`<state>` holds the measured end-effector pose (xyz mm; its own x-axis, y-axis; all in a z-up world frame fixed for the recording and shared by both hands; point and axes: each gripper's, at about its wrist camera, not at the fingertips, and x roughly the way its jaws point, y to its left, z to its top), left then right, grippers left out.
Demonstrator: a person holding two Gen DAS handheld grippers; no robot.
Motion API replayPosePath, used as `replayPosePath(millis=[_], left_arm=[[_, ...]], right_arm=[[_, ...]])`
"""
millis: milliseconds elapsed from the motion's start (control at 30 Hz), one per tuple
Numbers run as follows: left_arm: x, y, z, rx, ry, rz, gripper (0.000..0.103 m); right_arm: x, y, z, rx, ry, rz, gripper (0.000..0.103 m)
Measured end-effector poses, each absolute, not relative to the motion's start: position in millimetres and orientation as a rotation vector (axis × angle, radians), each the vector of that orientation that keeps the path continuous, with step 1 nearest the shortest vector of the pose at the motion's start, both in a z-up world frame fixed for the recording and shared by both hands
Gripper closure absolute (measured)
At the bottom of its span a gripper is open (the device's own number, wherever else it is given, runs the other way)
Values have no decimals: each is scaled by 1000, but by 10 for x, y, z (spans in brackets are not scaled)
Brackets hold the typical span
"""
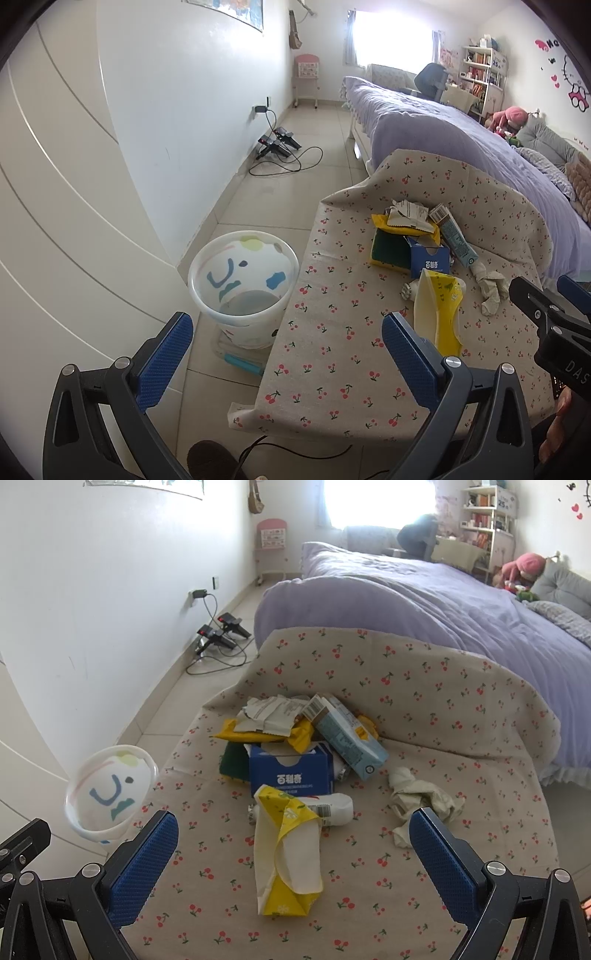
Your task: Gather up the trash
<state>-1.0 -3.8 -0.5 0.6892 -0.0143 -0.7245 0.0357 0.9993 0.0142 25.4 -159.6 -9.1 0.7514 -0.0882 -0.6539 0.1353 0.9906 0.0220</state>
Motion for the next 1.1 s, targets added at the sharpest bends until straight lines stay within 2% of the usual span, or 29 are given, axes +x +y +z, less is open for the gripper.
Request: replayPosePath(millis=[1100], left_arm=[[-21, -18, 15, 24, 802, -29, 0]], right_arm=[[271, -1591, -80, 77, 704, -122, 0]])
